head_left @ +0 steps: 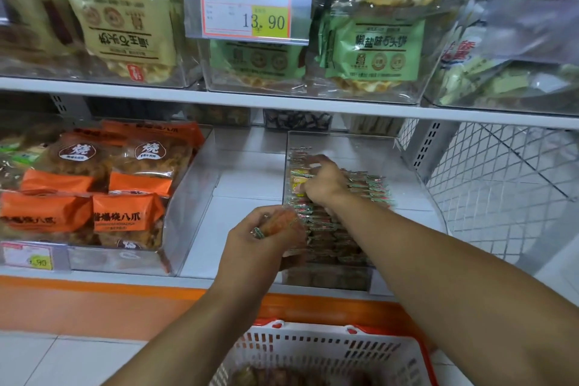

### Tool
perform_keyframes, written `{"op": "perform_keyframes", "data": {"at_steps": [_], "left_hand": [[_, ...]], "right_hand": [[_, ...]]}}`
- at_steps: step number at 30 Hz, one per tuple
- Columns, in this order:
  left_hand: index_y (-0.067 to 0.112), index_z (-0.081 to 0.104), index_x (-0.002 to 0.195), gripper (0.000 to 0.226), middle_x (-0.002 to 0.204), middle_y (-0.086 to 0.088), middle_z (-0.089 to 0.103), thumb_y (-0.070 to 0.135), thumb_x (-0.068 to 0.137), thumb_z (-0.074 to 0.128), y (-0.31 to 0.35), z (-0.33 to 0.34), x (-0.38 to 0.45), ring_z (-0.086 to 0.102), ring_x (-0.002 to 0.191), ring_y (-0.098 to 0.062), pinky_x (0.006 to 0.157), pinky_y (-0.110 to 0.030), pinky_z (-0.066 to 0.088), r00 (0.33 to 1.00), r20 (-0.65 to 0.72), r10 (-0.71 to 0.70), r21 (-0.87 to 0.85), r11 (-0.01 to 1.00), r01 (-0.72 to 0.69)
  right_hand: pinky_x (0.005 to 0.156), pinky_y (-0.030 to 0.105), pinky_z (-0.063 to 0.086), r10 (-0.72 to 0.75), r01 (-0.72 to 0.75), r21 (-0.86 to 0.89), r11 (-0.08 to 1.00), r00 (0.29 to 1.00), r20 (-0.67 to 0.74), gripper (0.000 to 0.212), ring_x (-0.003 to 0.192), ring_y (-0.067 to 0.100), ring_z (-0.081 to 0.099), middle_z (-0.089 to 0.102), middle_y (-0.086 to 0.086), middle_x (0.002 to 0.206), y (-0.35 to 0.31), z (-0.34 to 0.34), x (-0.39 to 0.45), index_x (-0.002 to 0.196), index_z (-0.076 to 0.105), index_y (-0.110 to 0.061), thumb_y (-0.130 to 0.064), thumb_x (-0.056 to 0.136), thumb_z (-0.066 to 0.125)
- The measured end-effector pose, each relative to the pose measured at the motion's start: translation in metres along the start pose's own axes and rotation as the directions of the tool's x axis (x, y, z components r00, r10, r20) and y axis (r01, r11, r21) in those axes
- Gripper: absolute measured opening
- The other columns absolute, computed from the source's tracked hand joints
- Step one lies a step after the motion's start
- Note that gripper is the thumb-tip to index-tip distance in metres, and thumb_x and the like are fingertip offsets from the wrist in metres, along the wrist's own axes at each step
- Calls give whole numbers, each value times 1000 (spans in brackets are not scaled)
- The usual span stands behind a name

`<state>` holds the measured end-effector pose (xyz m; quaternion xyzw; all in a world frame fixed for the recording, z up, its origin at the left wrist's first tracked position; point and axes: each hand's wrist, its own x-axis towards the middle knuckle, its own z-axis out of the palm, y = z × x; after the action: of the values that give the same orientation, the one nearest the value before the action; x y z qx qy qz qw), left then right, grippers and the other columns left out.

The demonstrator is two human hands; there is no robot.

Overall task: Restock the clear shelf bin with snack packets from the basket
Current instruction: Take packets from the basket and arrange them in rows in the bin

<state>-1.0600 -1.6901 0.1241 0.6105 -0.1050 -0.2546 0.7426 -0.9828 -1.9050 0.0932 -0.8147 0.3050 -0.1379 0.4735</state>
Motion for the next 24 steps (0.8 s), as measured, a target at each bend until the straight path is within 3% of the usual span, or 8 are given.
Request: {"op": "perform_keyframes", "data": {"at_steps": [5, 10, 13, 15, 17, 19, 21, 24], "left_hand": [[23, 74, 108, 24, 101, -6, 77, 11, 87, 76, 1, -3, 2, 76, 95, -25, 74, -34, 63, 999, 36, -26, -20, 999, 26], [22, 72, 111, 27, 100, -5, 78, 13, 86, 76, 7, -3, 0, 77, 93, -22, 71, -32, 62, 998, 58, -29, -64, 997, 33], [24, 72, 111, 28, 97, -4, 79, 15, 85, 78, 7, -3, -5, 77, 89, -20, 67, -36, 63, 999, 46, -24, -57, 998, 26], [26, 71, 111, 30, 96, -3, 79, 18, 84, 81, 6, -3, -7, 77, 89, -21, 71, -44, 65, 1000, 27, -8, -22, 1000, 9], [28, 70, 112, 33, 98, -4, 78, 22, 82, 83, 4, -2, -10, 77, 90, -25, 74, -51, 65, 1000, 10, 29, 58, 998, -29], [28, 68, 115, 39, 101, -7, 77, 20, 81, 85, 1, 0, -14, 77, 88, -28, 70, -46, 65, 997, 32, 77, 151, 985, -81], [27, 66, 121, 55, 106, -8, 76, 7, 75, 88, -4, 1, -17, 77, 87, -24, 69, -35, 64, 994, 95, 54, 183, 981, -71], [22, 61, 132, 67, 120, -16, 71, -11, 76, 78, -5, 2, -16, 75, 98, -29, 77, -34, 62, 969, 235, -78, 31, 997, 73]], "right_hand": [[58, 27, 50, -67, 64, -40, 997, 996, -58, 73, 88, 24, 62, 59, 3, 114, 9, 9, -2, 147, 41, -24, 9, 84, 61], [84, 38, 59, -82, 79, -94, 992, 996, -35, 74, 98, 26, 64, 56, 11, 135, 0, -5, -11, 147, 42, -23, 2, 85, 72], [87, 35, 55, -259, 254, -76, 964, 963, -73, 41, 101, 18, 64, 62, -1, 125, -12, -29, -44, 129, 58, -26, -21, 91, 73], [81, 34, 57, -325, 316, 100, 943, 942, 80, 27, 94, 11, 68, 69, -9, 107, -24, -47, -85, 113, 67, -33, -47, 90, 69], [79, 30, 59, -332, 285, 188, 940, 890, 312, 30, 93, 11, 72, 73, -9, 105, -30, -61, -126, 109, 72, -35, -56, 87, 68], [83, 30, 60, -307, 234, 214, 948, 851, 427, 23, 96, 16, 73, 75, -2, 106, -24, -67, -154, 111, 73, -27, -34, 89, 75], [73, 29, 59, -229, 115, 273, 955, 871, 434, 23, 85, 14, 73, 75, 3, 101, -13, -71, -166, 111, 73, -20, -12, 89, 74], [76, 27, 60, -134, -1, 317, 948, 906, 402, 28, 90, 13, 73, 74, 7, 104, -5, -78, -170, 113, 72, -14, 1, 90, 68]]}}
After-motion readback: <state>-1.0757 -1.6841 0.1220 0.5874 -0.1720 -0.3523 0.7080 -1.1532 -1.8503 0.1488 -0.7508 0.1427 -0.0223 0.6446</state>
